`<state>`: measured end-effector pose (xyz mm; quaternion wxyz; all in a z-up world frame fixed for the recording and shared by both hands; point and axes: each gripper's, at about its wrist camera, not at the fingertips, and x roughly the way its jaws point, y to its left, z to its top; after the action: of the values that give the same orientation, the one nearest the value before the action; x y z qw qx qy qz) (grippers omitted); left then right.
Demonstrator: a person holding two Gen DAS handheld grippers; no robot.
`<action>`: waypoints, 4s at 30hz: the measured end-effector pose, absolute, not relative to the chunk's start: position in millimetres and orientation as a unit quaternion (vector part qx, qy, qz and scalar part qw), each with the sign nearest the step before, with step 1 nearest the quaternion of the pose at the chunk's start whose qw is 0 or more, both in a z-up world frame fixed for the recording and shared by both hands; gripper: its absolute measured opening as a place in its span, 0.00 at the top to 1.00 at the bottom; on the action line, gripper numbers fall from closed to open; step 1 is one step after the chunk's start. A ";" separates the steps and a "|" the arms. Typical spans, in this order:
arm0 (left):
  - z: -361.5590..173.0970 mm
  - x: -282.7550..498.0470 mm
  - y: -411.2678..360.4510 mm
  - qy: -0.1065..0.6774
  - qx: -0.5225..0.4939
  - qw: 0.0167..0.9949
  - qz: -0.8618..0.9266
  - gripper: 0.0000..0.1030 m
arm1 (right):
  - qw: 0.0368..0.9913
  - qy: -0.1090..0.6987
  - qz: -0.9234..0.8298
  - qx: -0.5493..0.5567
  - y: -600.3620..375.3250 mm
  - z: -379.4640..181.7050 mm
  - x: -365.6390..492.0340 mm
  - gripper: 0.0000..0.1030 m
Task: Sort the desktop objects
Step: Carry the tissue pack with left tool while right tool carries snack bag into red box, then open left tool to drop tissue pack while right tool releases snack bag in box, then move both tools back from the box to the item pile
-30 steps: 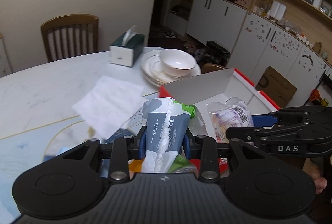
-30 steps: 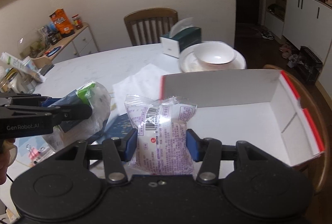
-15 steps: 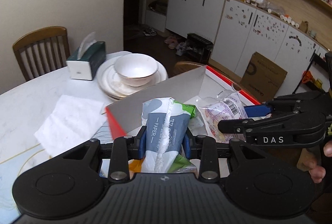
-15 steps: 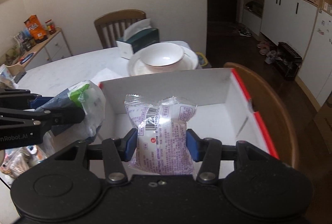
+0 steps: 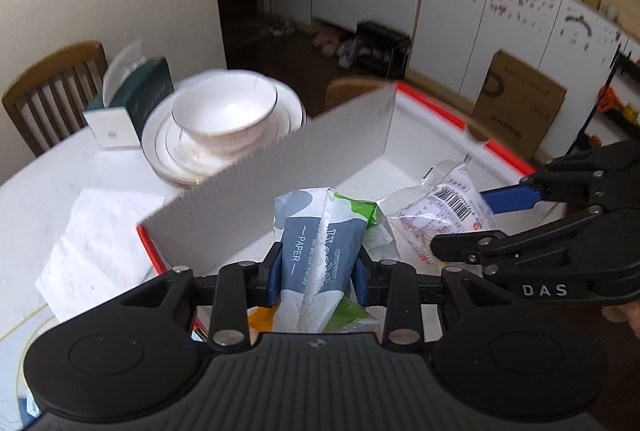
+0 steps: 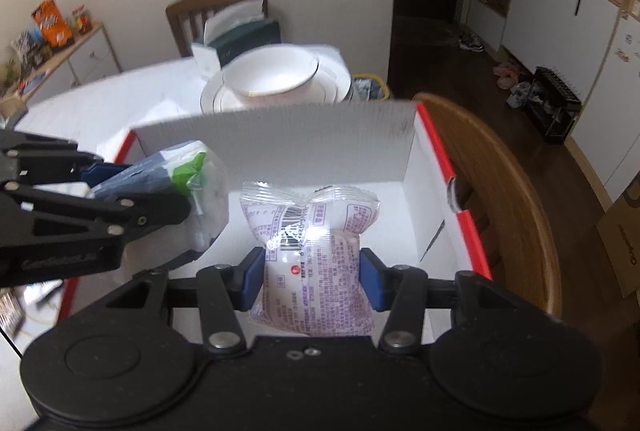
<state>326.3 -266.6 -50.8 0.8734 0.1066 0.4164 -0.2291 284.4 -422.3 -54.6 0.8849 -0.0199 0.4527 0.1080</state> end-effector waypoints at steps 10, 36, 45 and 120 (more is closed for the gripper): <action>-83.6 338.6 -281.3 0.459 0.154 0.849 -0.212 0.69 | 0.857 0.493 0.130 -0.070 -414.4 -84.6 296.0 0.53; -109.1 352.3 -287.9 0.531 0.170 0.798 -0.227 0.64 | 0.838 0.520 0.139 -0.090 -404.1 -106.0 306.7 0.50; -91.2 345.2 -280.5 0.511 0.140 0.816 -0.232 0.57 | 0.848 0.503 0.144 -0.089 -411.4 -87.1 302.2 0.39; -21.0 141.4 81.9 0.360 -0.014 0.916 -0.175 0.00 | 0.895 0.399 0.200 -0.015 -164.1 -9.6 169.0 0.22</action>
<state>141.4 81.9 -21.0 0.9162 -0.0139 0.3604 -0.1750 169.0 -164.1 -9.6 0.8948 -0.0152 0.3991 0.1996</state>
